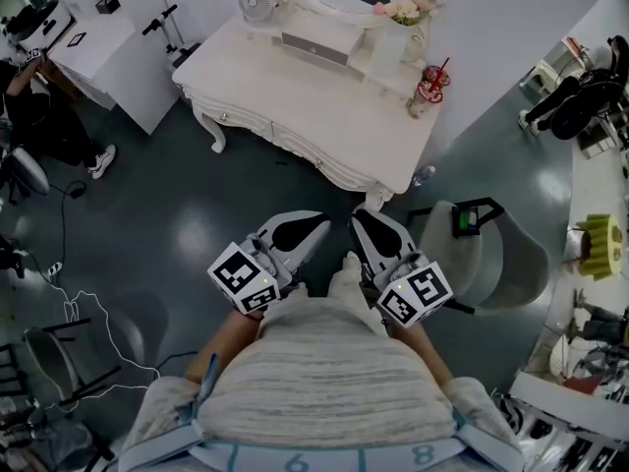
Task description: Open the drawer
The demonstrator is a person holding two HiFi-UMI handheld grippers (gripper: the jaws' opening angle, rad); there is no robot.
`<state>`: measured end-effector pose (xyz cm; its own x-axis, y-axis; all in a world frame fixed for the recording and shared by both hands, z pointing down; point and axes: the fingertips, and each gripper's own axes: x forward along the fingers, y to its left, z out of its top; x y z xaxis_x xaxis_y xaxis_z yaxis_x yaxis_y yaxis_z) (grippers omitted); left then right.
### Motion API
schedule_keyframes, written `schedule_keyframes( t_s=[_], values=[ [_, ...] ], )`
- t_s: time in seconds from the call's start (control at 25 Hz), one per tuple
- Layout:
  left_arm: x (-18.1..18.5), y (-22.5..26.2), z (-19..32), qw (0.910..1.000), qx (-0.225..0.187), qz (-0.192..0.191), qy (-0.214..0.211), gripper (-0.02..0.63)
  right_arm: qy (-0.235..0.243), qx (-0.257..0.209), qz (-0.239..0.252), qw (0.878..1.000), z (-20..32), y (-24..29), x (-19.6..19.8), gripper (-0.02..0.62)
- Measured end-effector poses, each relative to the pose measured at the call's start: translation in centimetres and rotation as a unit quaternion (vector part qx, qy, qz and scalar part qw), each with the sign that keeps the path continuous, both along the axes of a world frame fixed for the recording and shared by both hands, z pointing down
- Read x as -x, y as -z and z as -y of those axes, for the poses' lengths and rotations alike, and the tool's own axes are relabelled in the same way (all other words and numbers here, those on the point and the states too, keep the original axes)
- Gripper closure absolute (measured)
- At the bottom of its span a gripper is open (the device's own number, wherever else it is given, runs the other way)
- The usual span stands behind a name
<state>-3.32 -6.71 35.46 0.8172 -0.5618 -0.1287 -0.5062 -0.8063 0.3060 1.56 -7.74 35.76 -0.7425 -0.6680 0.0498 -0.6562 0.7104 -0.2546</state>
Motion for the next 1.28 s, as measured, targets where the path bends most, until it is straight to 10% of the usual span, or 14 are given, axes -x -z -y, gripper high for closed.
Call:
schedule_keyframes(
  t_s=[0.88,1.28],
  values=[
    [-2.4,-6.5,6.6,0.9956,0.023,0.091,-0.001,0.587,-0.008,0.017,-0.018,1.0,5.9,-4.2,-4.0,0.583],
    [-2.9,-9.1,8.5,0.9917,0.04,0.122,0.007,0.479,-0.004,0.017,-0.017,1.0,6.6,-4.9,-4.4,0.583]
  ],
)
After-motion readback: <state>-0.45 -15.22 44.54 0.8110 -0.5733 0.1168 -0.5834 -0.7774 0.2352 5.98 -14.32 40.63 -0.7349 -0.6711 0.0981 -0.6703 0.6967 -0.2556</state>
